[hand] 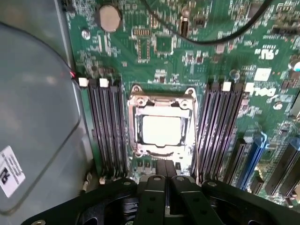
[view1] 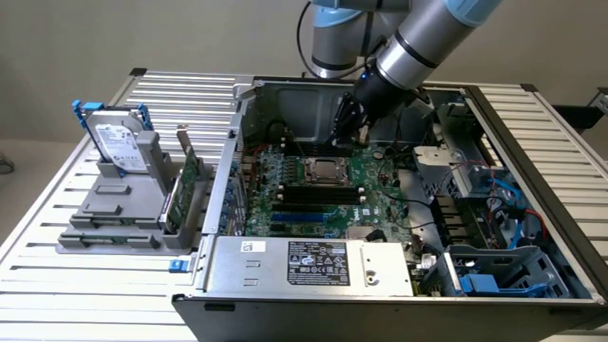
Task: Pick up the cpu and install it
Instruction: 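Close the cpu cover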
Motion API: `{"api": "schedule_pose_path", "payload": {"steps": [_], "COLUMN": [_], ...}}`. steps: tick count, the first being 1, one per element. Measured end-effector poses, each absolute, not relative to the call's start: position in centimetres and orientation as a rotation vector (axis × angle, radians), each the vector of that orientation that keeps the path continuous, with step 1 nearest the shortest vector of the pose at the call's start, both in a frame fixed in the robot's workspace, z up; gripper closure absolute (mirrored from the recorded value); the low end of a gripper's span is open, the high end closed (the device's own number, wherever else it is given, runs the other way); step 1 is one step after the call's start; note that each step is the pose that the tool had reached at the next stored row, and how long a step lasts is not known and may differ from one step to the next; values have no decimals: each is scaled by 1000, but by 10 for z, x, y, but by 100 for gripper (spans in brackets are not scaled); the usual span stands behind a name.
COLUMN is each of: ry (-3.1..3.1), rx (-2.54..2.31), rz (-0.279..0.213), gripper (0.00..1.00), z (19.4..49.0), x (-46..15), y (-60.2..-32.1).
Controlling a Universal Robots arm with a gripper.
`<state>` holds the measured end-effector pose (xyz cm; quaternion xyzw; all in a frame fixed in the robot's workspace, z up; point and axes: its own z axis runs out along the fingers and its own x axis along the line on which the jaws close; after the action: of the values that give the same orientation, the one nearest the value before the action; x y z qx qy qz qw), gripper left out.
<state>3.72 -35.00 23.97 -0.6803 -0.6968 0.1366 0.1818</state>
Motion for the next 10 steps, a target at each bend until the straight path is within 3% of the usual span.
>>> {"api": "schedule_pose_path", "payload": {"steps": [10], "ry": [-1973], "rx": [-1916], "rz": [386], "gripper": [89], "z": [237], "x": [-6], "y": [-350]}}
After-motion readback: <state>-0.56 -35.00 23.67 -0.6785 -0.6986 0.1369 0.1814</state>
